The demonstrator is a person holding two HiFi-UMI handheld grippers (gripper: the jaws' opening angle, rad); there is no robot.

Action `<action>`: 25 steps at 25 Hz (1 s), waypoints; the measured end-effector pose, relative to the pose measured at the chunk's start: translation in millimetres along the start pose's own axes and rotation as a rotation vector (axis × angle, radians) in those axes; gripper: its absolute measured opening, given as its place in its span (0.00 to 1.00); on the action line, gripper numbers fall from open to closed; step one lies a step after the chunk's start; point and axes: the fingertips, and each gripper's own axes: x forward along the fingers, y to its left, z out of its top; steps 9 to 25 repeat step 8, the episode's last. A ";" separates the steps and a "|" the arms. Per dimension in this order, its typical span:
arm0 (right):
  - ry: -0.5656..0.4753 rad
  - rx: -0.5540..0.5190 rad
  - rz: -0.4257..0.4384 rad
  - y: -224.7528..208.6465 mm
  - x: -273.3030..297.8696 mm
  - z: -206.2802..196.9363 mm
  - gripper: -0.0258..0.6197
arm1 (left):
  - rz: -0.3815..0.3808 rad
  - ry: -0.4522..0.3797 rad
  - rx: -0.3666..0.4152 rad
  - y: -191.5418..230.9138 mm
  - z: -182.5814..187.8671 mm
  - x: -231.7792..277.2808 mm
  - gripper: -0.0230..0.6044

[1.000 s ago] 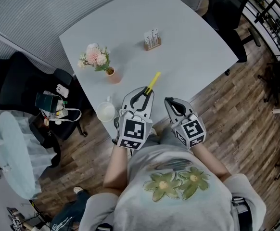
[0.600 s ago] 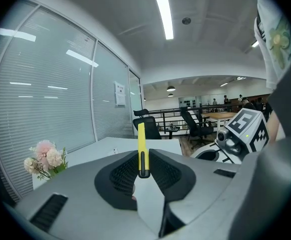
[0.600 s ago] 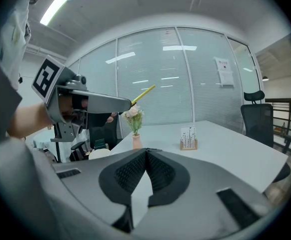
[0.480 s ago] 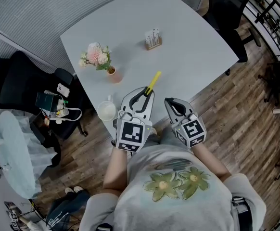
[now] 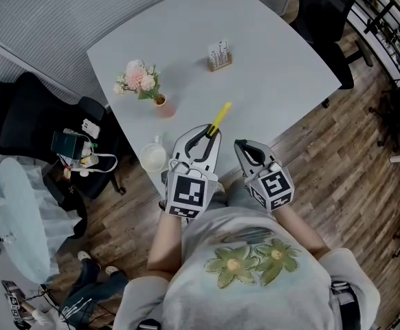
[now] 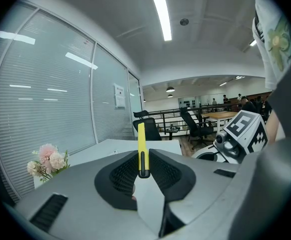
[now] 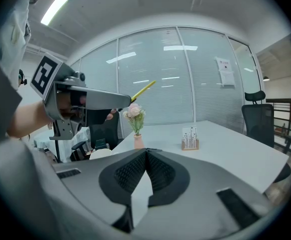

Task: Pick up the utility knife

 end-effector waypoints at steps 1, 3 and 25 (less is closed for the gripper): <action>0.000 0.000 -0.001 -0.2 -0.4 -0.2 0.04 | 0.000 -0.001 0.000 -0.5 0.1 -0.2 0.14; 0.000 0.000 -0.001 -0.1 -0.6 -0.6 0.04 | 0.000 -0.001 0.001 -0.4 -0.4 -0.7 0.14; 0.007 0.002 -0.003 2.9 -1.8 -3.6 0.04 | -0.002 0.000 -0.003 0.1 -2.0 -2.9 0.14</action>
